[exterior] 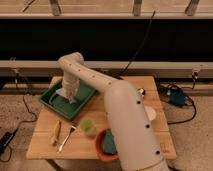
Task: Wipe tray with towel
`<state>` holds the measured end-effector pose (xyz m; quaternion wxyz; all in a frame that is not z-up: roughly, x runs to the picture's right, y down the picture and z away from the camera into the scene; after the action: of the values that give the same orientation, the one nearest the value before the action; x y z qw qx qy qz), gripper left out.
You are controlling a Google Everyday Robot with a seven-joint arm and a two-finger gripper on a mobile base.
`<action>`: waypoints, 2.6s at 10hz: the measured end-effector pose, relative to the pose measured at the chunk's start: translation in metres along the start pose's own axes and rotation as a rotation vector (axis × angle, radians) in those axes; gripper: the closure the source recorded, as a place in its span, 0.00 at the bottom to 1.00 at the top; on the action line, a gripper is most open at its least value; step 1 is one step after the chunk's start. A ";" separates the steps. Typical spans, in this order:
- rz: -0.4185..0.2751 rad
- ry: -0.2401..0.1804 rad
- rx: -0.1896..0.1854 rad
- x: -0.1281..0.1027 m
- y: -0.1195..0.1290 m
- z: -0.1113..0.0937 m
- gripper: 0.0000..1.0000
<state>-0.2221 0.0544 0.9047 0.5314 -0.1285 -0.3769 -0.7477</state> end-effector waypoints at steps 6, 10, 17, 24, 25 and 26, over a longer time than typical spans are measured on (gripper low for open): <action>0.055 -0.039 -0.044 -0.009 0.028 0.021 0.80; 0.150 -0.034 -0.093 0.012 0.078 0.020 0.80; 0.139 -0.004 -0.116 0.070 0.080 0.021 0.80; -0.007 -0.007 -0.061 0.061 0.007 0.030 0.80; -0.018 -0.009 -0.050 0.053 0.000 0.029 0.80; -0.028 -0.014 -0.038 0.043 -0.007 0.029 0.80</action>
<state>-0.2517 0.0460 0.9465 0.5156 -0.1383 -0.3681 -0.7613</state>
